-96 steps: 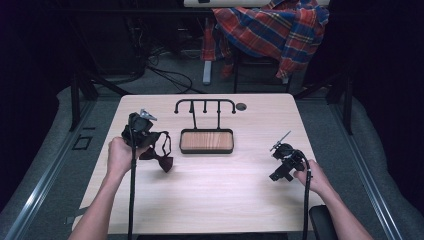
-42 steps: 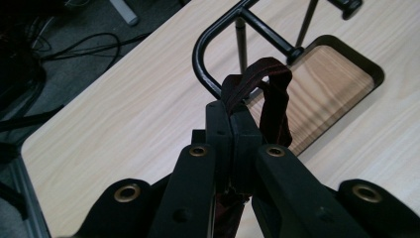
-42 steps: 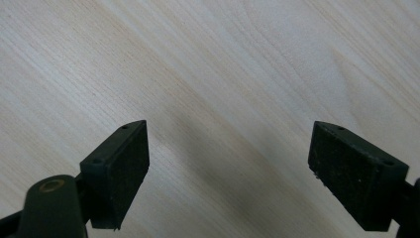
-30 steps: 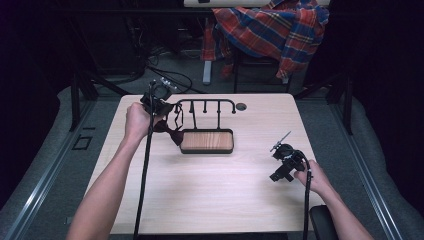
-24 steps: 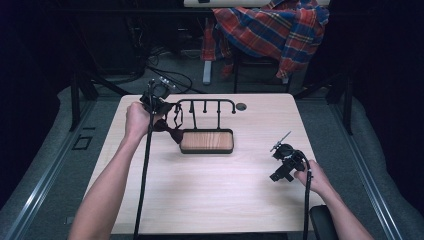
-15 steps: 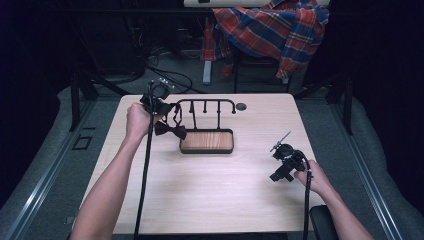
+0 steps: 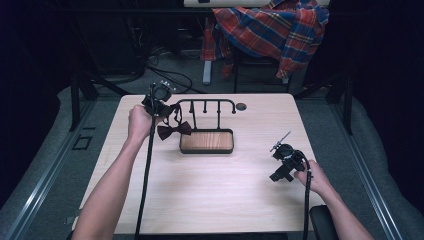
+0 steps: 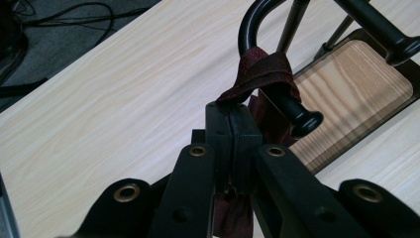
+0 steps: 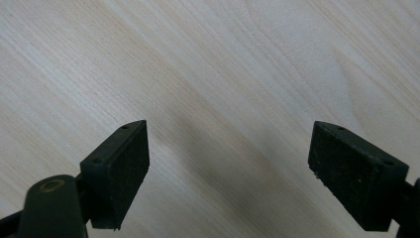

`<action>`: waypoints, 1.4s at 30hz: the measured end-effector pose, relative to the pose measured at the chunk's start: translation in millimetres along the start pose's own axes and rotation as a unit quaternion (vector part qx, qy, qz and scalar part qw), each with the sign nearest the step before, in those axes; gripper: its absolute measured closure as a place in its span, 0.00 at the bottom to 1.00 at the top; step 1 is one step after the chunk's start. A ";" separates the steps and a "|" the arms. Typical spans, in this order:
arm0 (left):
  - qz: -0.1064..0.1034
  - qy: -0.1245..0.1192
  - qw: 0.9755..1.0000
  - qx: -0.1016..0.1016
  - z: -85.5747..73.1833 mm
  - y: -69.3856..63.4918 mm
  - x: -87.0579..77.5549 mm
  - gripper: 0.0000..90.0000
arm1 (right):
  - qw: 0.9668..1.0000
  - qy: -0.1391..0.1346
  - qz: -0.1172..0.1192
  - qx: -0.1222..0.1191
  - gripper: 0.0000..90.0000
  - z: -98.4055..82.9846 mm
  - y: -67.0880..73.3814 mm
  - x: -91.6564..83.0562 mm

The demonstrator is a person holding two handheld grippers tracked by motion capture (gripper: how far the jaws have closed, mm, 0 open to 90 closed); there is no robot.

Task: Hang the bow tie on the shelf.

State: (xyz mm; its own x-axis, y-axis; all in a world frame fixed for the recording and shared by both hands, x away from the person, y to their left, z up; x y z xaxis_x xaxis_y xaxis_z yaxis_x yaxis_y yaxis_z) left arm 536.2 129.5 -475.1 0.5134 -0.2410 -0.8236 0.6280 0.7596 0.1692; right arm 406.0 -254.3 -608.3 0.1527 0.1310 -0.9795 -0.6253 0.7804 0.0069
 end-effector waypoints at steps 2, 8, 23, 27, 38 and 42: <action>-0.002 -0.002 1.000 -0.004 -0.3 -0.2 0.4 0.98 | 1.000 -0.002 0.001 0.001 0.18 0.1 0.2 0.4; -0.001 -0.003 1.000 -0.011 -1.7 -1.1 3.1 0.94 | 1.000 0.000 0.000 0.000 0.18 0.1 0.4 0.2; 0.022 0.010 1.000 -0.008 -7.6 0.1 1.1 0.65 | 1.000 -0.003 0.001 -0.002 0.18 0.8 0.6 0.8; 0.027 0.008 1.000 -0.007 -8.3 0.3 -2.0 0.53 | 1.000 0.001 0.001 0.001 0.18 0.3 0.5 0.0; 0.033 -0.005 0.999 -0.030 -15.0 8.3 -14.8 0.23 | 1.000 0.005 0.001 -0.003 0.18 0.1 -0.5 -1.3; 0.031 -0.012 0.999 -0.030 -17.9 7.7 -21.1 0.19 | 1.000 -0.010 0.004 0.009 0.18 1.4 1.6 1.1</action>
Point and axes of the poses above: each handheld gripper's, and its own axes: x roughly forward along the jaws, z roughly out of its top, y roughly to its left, the point moved 8 cm from there along x, roughly forward along the jaws, and after that the axes turned 4 degrees about x, right-handed, at the moved point
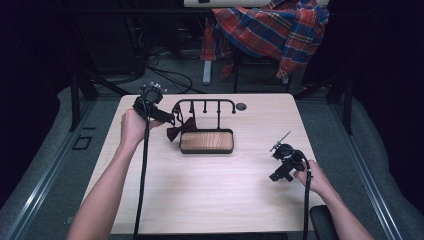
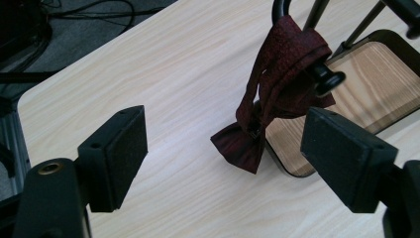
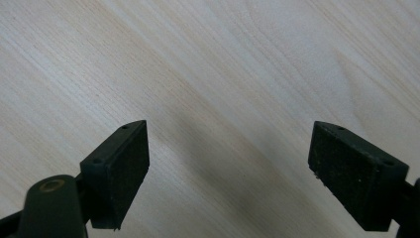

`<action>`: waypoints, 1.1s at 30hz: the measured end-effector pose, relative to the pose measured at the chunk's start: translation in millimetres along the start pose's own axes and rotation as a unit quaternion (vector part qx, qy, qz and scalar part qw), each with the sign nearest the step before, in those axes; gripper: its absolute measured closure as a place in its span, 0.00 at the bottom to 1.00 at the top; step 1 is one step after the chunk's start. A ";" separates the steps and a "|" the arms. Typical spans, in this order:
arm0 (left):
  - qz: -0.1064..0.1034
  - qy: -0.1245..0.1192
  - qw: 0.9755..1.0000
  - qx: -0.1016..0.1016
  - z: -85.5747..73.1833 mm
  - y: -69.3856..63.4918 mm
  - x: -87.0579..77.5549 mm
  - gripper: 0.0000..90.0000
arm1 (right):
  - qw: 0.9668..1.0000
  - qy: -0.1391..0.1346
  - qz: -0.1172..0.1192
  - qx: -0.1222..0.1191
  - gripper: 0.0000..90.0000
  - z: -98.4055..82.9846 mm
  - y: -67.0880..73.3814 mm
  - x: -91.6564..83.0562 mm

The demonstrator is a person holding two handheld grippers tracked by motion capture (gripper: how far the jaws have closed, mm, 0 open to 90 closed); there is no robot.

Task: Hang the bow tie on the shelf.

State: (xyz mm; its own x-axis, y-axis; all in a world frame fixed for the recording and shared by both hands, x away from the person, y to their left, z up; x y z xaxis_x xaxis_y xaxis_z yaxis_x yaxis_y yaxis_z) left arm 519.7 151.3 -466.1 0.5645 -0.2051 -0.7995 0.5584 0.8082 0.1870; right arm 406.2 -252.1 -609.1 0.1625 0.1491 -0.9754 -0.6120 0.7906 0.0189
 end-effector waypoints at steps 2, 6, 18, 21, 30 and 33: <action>-0.002 0.000 1.000 0.000 -2.0 -0.6 -3.6 0.19 | 1.000 -0.009 0.001 0.008 0.18 0.7 1.2 1.1; -0.004 -0.006 1.000 0.000 -6.6 -3.0 -10.6 0.17 | 1.000 -0.002 -0.005 -0.006 0.18 0.6 -1.3 -2.9; -0.006 -0.007 1.000 -0.005 -34.3 -9.7 -28.8 0.15 | 0.999 -0.049 -0.014 0.006 0.18 6.2 -3.8 -10.8; -0.009 -0.005 1.000 -0.006 -46.7 -14.2 -30.3 0.14 | 0.998 -0.061 -0.019 0.011 0.17 7.6 -5.8 -13.9; -0.018 0.016 1.000 -0.015 -78.9 -21.7 -24.7 0.12 | 0.997 -0.072 -0.024 0.025 0.17 8.6 -6.4 -13.5; -0.021 0.022 0.999 -0.017 -86.1 -22.8 -22.9 0.11 | 0.997 -0.065 -0.025 0.020 0.17 8.1 -7.1 -13.6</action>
Point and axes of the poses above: each handheld gripper's, and its own axes: x roughly forward along the jaws, z roughly out of its top, y roughly to its left, the point moved 8 cm from there along x, roughly forward along the jaws, and after that the axes turned 4 degrees about x, right-handed, at the moved point
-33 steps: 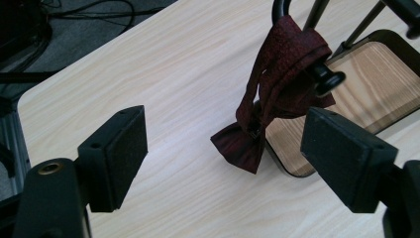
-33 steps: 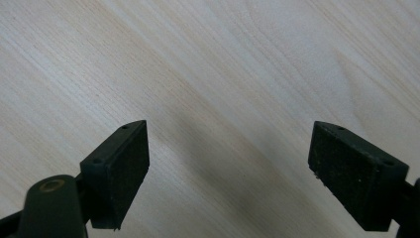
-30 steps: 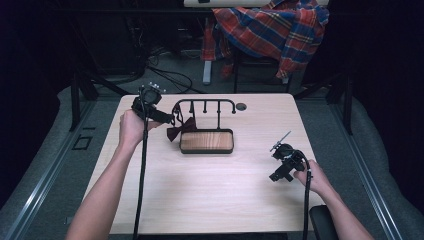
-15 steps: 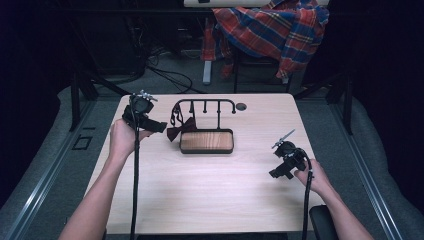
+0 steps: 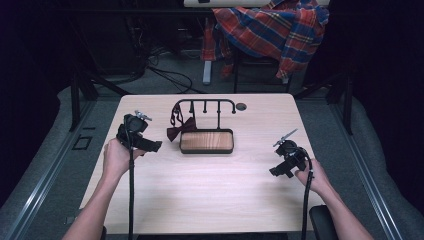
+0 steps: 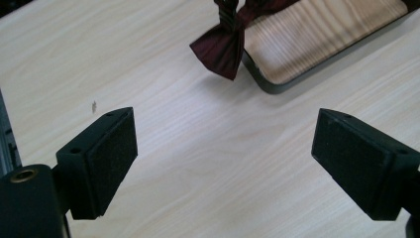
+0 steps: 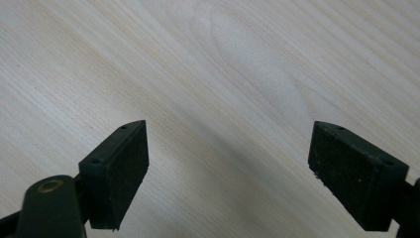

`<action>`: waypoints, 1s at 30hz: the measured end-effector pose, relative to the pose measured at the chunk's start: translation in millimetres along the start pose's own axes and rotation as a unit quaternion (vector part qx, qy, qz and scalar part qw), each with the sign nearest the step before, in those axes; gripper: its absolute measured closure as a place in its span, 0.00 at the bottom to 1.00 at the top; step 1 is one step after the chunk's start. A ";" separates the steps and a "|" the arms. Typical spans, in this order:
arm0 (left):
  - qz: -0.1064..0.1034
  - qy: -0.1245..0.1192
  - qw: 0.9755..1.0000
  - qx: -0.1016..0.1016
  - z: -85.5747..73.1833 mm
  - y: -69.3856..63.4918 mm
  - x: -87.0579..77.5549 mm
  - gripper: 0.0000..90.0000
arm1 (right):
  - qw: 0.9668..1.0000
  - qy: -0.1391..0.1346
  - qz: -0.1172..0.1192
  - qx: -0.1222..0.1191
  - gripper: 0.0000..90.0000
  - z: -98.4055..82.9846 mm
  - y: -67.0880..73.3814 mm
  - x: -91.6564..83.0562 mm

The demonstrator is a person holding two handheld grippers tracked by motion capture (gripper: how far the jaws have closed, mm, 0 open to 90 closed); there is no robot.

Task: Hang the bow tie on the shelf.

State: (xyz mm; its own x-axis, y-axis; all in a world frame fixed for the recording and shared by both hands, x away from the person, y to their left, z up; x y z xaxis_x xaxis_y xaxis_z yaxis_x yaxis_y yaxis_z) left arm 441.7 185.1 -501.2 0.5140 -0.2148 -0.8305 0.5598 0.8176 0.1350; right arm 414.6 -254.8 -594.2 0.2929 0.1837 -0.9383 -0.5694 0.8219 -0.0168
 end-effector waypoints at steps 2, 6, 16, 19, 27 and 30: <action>-0.003 0.005 1.000 -0.003 -5.6 -1.1 1.2 0.10 | 1.000 -0.005 0.002 0.005 0.17 0.2 1.4 1.3; -0.006 0.011 1.000 -0.006 -14.3 -1.7 3.0 0.08 | 1.000 0.000 0.006 0.000 0.17 -0.3 2.1 2.0; -0.010 0.019 1.000 -0.017 -32.9 -0.3 5.3 0.05 | 1.000 0.003 0.004 -0.001 0.17 -1.0 2.6 2.8; -0.010 0.022 1.000 -0.019 -36.5 0.2 6.3 0.05 | 1.000 -0.003 0.005 0.003 0.17 -0.7 3.7 4.2; -0.016 0.040 0.999 -0.025 -50.8 -0.7 10.8 0.03 | 1.000 0.017 0.005 -0.012 0.17 -2.7 3.0 3.1; -0.023 0.050 0.998 -0.027 -57.5 -1.1 13.0 0.02 | 1.000 0.013 0.010 -0.010 0.17 -2.6 5.3 5.1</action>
Point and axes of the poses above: each handheld gripper's, and its own axes: x roughly forward along the jaws, z roughly out of its top, y roughly to its left, the point moved 8 cm from there along x, roughly forward along the jaws, and after that the axes turned 4 degrees about x, right-handed, at the moved point
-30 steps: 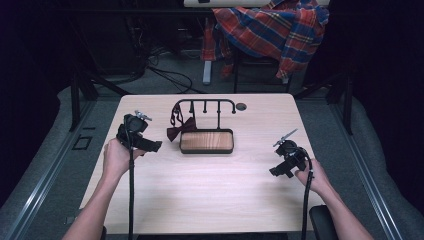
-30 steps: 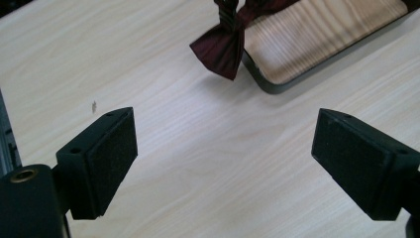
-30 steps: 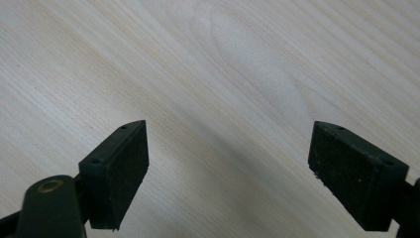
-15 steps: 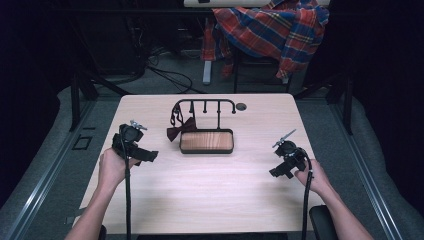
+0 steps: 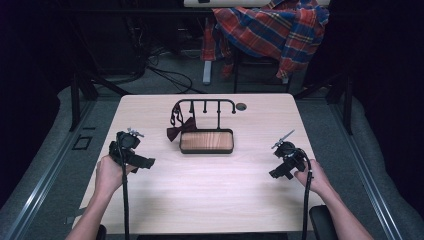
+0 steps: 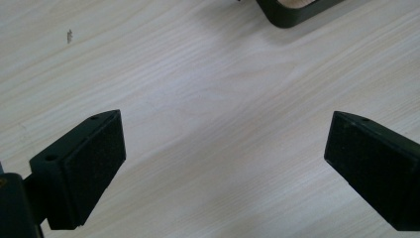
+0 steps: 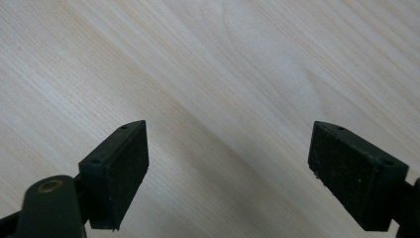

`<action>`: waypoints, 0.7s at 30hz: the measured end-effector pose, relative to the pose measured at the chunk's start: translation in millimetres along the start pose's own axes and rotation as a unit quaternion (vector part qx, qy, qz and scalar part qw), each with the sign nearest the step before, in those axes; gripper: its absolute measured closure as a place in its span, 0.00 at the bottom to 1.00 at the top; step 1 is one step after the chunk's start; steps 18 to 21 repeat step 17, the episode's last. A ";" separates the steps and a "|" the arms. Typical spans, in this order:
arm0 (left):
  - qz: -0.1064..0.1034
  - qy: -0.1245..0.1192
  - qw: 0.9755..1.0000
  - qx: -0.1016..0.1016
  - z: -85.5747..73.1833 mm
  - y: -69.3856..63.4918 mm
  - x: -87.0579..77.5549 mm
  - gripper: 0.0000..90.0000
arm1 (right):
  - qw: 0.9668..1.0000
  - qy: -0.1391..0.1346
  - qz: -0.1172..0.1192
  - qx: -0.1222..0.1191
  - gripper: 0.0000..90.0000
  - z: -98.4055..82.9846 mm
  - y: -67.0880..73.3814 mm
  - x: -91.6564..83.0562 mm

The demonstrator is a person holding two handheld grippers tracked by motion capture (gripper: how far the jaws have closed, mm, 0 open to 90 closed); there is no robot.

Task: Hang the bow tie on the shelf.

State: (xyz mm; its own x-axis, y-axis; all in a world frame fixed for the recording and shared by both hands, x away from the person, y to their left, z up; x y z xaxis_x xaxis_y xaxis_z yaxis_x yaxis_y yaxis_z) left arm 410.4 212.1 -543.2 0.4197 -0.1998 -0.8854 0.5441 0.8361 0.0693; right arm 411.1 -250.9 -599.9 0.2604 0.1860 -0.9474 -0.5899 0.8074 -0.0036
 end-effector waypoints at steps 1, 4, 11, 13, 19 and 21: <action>0.000 0.001 1.000 -0.002 -2.0 0.0 1.2 0.02 | 1.000 0.001 0.000 0.000 0.17 -0.1 0.1 0.2; -0.002 0.004 1.000 -0.007 -7.8 1.2 4.9 0.02 | 1.000 0.004 -0.005 -0.004 0.17 -0.2 -0.8 0.0; -0.006 -0.001 1.000 -0.031 -19.4 9.5 12.1 0.00 | 1.000 0.016 -0.004 -0.002 0.18 -1.7 -1.4 2.3; -0.007 -0.003 0.999 -0.037 -20.6 12.1 12.6 0.00 | 1.000 0.016 -0.006 -0.003 0.18 -1.8 -1.7 2.7; -0.008 -0.012 0.999 -0.045 -20.7 15.8 14.0 0.00 | 0.999 0.031 -0.008 -0.018 0.17 -2.5 -2.3 1.2; -0.008 -0.012 0.999 -0.045 -20.7 15.8 14.0 0.00 | 0.999 0.031 -0.008 -0.018 0.17 -2.5 -2.3 1.2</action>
Point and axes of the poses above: each handheld gripper's, and its own axes: x roughly forward along the jaws, z roughly out of its top, y roughly to its left, the point moved 8 cm from there along x, roughly forward along the jaws, and after that the axes turned 4 degrees about x, right-handed, at the moved point
